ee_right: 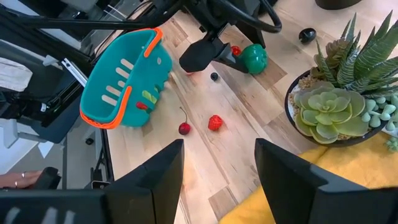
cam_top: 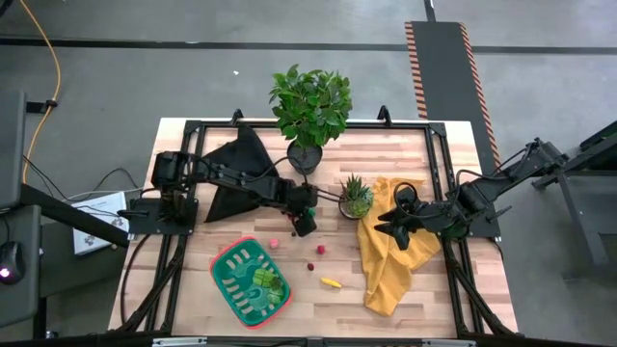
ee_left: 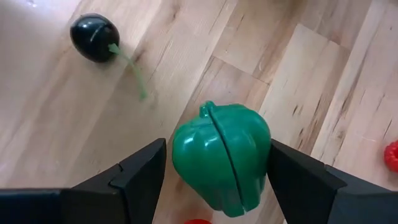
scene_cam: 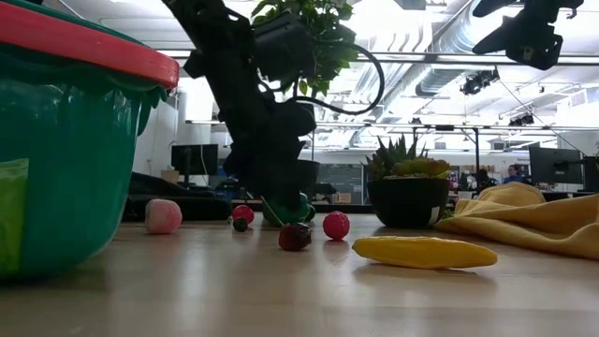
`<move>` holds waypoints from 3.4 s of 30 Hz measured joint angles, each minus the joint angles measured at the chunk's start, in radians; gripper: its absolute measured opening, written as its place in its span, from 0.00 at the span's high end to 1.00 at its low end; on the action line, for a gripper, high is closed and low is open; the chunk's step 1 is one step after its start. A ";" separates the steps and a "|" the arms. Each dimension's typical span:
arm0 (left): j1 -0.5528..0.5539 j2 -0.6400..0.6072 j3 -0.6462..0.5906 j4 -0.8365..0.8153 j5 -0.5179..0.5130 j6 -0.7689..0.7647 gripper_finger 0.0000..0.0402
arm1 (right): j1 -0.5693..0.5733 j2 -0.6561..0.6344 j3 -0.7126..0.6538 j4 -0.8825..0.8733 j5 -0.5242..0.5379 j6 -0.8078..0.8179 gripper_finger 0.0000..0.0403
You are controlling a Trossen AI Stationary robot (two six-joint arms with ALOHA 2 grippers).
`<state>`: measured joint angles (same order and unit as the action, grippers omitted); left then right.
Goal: Pick and placing Produce into tupperware
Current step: Put the green bell pepper into the blue basket
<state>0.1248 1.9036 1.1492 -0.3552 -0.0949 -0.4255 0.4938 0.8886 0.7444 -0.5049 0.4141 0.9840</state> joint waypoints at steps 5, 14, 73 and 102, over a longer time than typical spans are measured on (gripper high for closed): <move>-0.001 0.016 -0.001 -0.007 0.005 -0.001 0.37 | 0.000 0.000 0.000 0.000 0.000 0.002 0.53; 0.000 0.023 0.000 0.003 0.011 -0.001 0.42 | 0.000 0.000 0.000 0.001 0.001 0.002 0.53; -0.244 0.002 0.658 -1.033 0.368 0.212 0.49 | 0.000 0.000 0.000 0.002 -0.002 -0.043 0.53; -0.553 -0.004 0.657 -1.215 0.194 -0.032 0.49 | 0.000 0.000 0.000 0.070 0.000 -0.060 0.53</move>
<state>-0.4284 1.8996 1.8061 -1.5704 0.0992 -0.4578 0.4935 0.8890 0.7441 -0.4346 0.4140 0.9237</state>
